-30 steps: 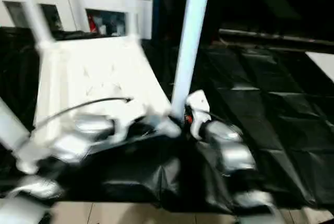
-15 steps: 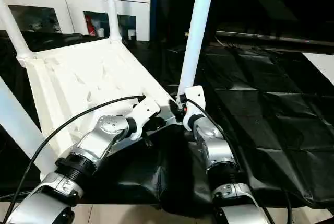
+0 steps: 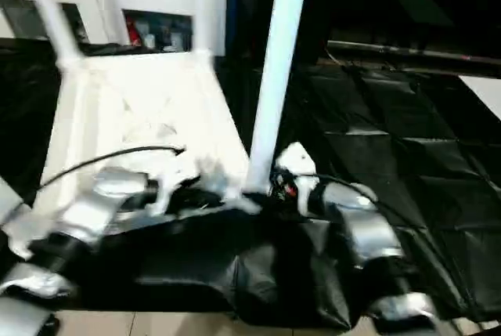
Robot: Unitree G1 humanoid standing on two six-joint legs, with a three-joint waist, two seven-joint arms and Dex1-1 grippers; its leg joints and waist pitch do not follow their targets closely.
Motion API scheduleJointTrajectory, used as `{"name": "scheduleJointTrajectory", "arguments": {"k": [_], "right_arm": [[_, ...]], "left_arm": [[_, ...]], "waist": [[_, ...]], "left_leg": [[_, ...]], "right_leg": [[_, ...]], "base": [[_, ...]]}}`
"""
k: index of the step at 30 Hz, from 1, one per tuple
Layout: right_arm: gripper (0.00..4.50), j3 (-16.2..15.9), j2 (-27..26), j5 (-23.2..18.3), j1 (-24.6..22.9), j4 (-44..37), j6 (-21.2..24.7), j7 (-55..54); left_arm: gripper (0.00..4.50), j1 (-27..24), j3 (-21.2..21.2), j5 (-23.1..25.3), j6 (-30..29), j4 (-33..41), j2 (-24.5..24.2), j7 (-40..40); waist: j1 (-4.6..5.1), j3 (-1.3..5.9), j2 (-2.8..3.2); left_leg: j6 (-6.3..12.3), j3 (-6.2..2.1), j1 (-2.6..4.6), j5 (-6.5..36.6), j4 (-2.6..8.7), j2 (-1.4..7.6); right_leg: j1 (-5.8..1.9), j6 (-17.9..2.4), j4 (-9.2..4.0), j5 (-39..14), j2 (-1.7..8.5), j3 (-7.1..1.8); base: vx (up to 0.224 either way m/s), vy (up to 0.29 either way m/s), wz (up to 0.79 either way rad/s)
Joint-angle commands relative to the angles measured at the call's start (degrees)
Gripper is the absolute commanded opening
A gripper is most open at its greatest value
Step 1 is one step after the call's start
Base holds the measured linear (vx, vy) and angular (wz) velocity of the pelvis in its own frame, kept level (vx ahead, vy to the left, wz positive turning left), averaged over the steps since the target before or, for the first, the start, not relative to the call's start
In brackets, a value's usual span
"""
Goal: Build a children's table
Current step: Rotate leg to tighten
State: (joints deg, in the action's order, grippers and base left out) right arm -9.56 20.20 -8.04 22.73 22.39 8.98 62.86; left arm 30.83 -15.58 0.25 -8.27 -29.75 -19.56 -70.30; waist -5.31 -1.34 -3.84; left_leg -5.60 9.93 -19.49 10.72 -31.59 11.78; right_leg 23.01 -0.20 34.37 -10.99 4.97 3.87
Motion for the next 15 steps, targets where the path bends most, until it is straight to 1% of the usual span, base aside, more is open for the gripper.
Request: {"name": "scheduleJointTrajectory", "arguments": {"k": [1, 2, 3, 5, 6, 7, 8, 9, 11, 13, 15], "right_arm": [[3.25, -5.6, -0.7, -0.4, -1.3, -1.2, 1.5, 5.7], [3.25, -6.2, -0.1, -0.1, -1.4, -1.5, 1.5, 6.8], [3.02, -6.2, 0.0, -0.1, -1.4, -1.5, 1.5, 6.8], [2.91, -6.7, 0.2, 0.3, -1.5, -1.6, 1.0, 7.3], [2.83, -6.7, 0.1, 0.3, -1.4, -1.6, 1.1, 7.4], [2.83, -6.6, -0.1, 0.2, -1.3, -1.6, 1.3, 7.3], [2.71, -6.5, -0.5, -0.2, -1.1, -1.7, 1.9, 7.3], [2.6, -6.5, -0.6, -0.4, -1.0, -1.7, 2.2, 7.3], [2.52, -6.5, -0.8, -0.5, -0.9, -1.7, 2.3, 7.3], [2.26, -6.5, -0.9, -0.4, -0.7, -1.2, 2.4, 7.4], [2.15, -6.5, -0.8, -0.5, -0.8, -1.1, 2.5, 7.5]], "left_arm": [[0.0, -0.5, -2.2, -0.9, -0.6, 0.9, 1.2, -1.6], [0.0, -0.7, -2.1, -1.1, -0.8, 1.2, 0.6, -2.6], [0.0, -0.7, -2.1, -1.1, -0.8, 1.2, 0.6, -2.6], [0.0, -0.8, -1.9, -1.1, -0.6, 1.3, 0.2, -3.1], [0.0, -0.9, -1.8, -1.1, -0.6, 1.4, 0.1, -3.4], [0.0, -0.9, -1.7, -1.1, -0.6, 1.5, 0.1, -3.4], [0.0, -0.9, -1.6, -1.4, -0.7, 1.6, -0.1, -3.5], [0.0, -0.8, -1.7, -1.6, -0.8, 1.6, -0.2, -3.5], [0.0, -0.8, -1.7, -1.6, -0.7, 1.6, -0.2, -3.5], [0.0, -0.8, -1.6, -1.6, -0.8, 1.5, -0.1, -3.4], [0.0, -0.8, -1.6, -1.6, -0.8, 1.5, -0.1, -3.3]], "waist": [[-0.15, 1.99, -0.02], [-0.17, 1.93, -0.12], [-0.23, 1.89, -0.11], [-0.26, 1.95, -0.32], [-0.32, 1.96, -0.28], [-0.33, 1.96, -0.3], [-0.34, 2.0, -0.51], [-0.36, 1.99, -0.47], [-0.34, 1.99, -0.58], [-0.36, 1.93, -0.59], [-0.41, 1.98, -0.65]], "left_leg": [[4.05, 0.05, -0.39, 11.9, 3.44, 1.62], [3.66, 0.07, -0.35, 12.2, 3.46, 1.68], [3.45, 0.06, -0.34, 12.4, 3.49, 1.66], [2.92, 0.07, -0.28, 12.0, 3.45, 1.68], [2.82, 0.05, -0.31, 11.7, 3.44, 1.64], [2.79, 0.06, -0.3, 11.6, 3.42, 1.65], [2.87, 0.08, -0.31, 10.9, 3.33, 1.61], [2.91, 0.08, -0.31, 10.7, 3.32, 1.59], [3.04, 0.08, -0.36, 10.0, 3.27, 1.55], [3.01, 0.09, -0.32, 10.0, 3.26, 1.56], [2.92, 0.11, -0.29, 10.0, 3.18, 1.54]], "right_leg": [[-2.62, -11.0, -4.01, -10.9, 3.04, -2.48], [-2.56, -11.1, -4.04, -11.3, 3.06, -2.5], [-2.58, -11.0, -4.06, -11.6, 3.07, -2.5], [-2.64, -11.2, -3.95, -10.8, 3.12, -2.53], [-2.71, -11.2, -3.85, -10.5, 3.16, -2.54], [-2.71, -11.3, -3.84, -10.3, 3.17, -2.54], [-2.77, -11.4, -3.71, -9.5, 3.14, -2.53], [-2.77, -11.5, -3.65, -9.2, 3.11, -2.53], [-2.87, -11.6, -3.56, -8.4, 3.11, -2.51], [-2.86, -11.7, -3.57, -8.7, 3.11, -2.52], [-2.89, -11.6, -3.56, -8.9, 3.16, -2.54]], "base": [[0.0, 0.0, 0.0], [0.0, 0.0, 0.0], [0.0, 0.0, 0.0], [0.0, 0.0, 0.0], [0.0, 0.0, 0.0], [0.0, 0.0, 0.0], [0.0, 0.0, 0.0], [0.0, 0.0, 0.0], [0.0, 0.0, 0.0], [0.0, 0.0, 0.0], [0.0, 0.0, 0.0]]}}
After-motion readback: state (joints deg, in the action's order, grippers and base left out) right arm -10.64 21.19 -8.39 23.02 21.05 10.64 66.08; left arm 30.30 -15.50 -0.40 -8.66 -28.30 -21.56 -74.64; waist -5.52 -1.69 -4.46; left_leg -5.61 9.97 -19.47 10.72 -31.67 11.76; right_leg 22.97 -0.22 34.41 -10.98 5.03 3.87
